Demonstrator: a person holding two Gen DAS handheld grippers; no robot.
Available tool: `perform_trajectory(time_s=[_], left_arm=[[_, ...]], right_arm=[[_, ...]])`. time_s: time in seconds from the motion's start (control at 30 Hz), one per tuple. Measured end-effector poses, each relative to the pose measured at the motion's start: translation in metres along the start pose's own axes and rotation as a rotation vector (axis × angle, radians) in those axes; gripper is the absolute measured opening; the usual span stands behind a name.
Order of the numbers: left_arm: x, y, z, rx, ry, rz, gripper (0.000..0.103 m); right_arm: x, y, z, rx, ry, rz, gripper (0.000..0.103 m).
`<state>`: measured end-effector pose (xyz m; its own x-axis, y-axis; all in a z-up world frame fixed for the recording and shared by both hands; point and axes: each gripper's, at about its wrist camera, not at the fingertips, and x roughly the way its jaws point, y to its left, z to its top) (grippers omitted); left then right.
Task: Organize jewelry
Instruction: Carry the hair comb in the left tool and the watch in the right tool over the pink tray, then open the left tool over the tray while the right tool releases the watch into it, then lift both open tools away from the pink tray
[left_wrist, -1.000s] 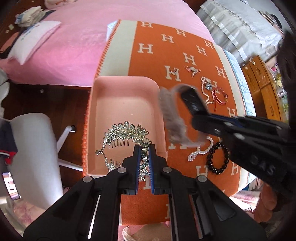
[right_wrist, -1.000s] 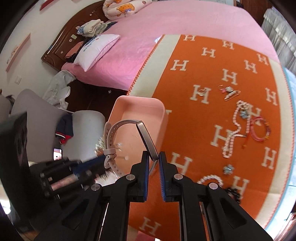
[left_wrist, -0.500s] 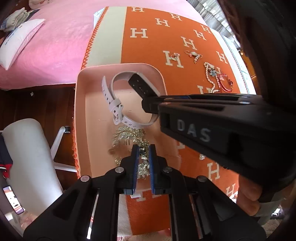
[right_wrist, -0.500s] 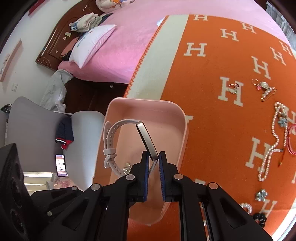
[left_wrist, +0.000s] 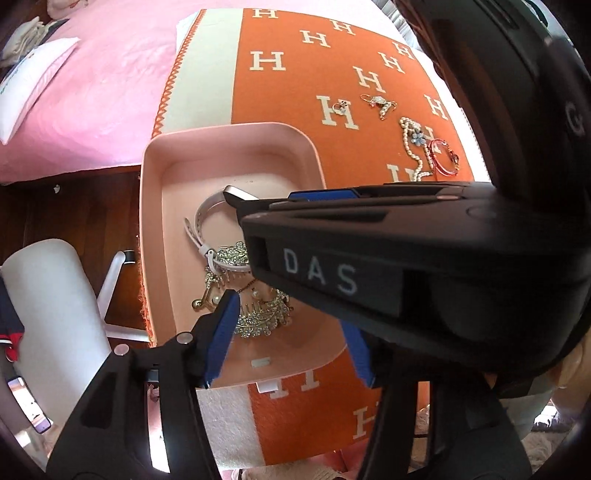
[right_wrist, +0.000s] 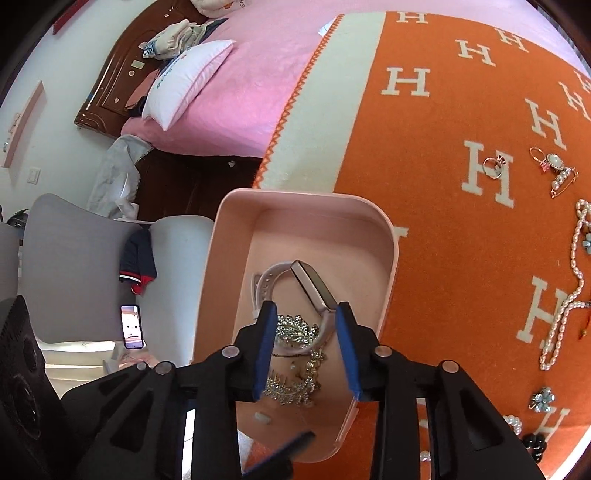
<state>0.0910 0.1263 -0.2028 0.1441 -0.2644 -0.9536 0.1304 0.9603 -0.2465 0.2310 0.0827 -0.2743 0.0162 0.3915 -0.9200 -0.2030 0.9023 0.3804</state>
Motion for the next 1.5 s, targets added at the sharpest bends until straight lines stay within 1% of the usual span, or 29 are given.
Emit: perform_trajectory(time_s=[0.1, 0.3, 0.47, 0.63, 0.73, 0.93, 1.03, 1.13, 1.2, 1.27, 1.37, 1.5], left_arm=[[-0.005, -0.003, -0.001, 0.005, -0.002, 0.006, 0.052], [-0.021, -0.008, -0.004, -0.006, -0.020, 0.009, 0.052], [-0.033, -0.013, -0.006, -0.013, -0.037, 0.015, 0.052], [-0.046, -0.027, -0.012, -0.014, -0.071, 0.018, 0.052], [-0.053, -0.039, -0.016, -0.002, -0.093, 0.015, 0.052], [-0.059, -0.067, -0.021, 0.026, -0.114, 0.052, 0.052], [-0.066, -0.080, -0.024, 0.032, -0.144, 0.063, 0.052], [-0.076, -0.096, -0.027, 0.040, -0.187, 0.068, 0.052], [-0.084, -0.110, -0.031, 0.051, -0.224, 0.090, 0.052], [-0.087, -0.122, -0.034, 0.066, -0.243, 0.118, 0.052], [-0.090, -0.138, -0.037, 0.090, -0.259, 0.151, 0.052], [-0.090, -0.162, -0.042, 0.119, -0.274, 0.188, 0.052]], right_arm=[[-0.002, 0.002, -0.002, 0.002, -0.006, 0.009, 0.034], [-0.021, 0.006, -0.014, -0.002, -0.038, 0.018, 0.034], [-0.045, 0.001, -0.030, -0.003, -0.065, 0.001, 0.035], [-0.084, -0.008, -0.060, 0.001, -0.098, -0.015, 0.035], [-0.106, -0.019, -0.076, 0.014, -0.123, -0.028, 0.036], [-0.159, -0.051, -0.112, 0.021, -0.179, -0.082, 0.038], [-0.179, -0.061, -0.130, 0.016, -0.210, -0.120, 0.038], [-0.204, -0.073, -0.152, -0.007, -0.265, -0.181, 0.038], [-0.217, -0.081, -0.162, -0.009, -0.294, -0.207, 0.038], [-0.230, -0.089, -0.173, -0.005, -0.319, -0.219, 0.038], [-0.252, -0.104, -0.189, 0.002, -0.353, -0.240, 0.038], [-0.273, -0.124, -0.206, 0.017, -0.377, -0.244, 0.040]])
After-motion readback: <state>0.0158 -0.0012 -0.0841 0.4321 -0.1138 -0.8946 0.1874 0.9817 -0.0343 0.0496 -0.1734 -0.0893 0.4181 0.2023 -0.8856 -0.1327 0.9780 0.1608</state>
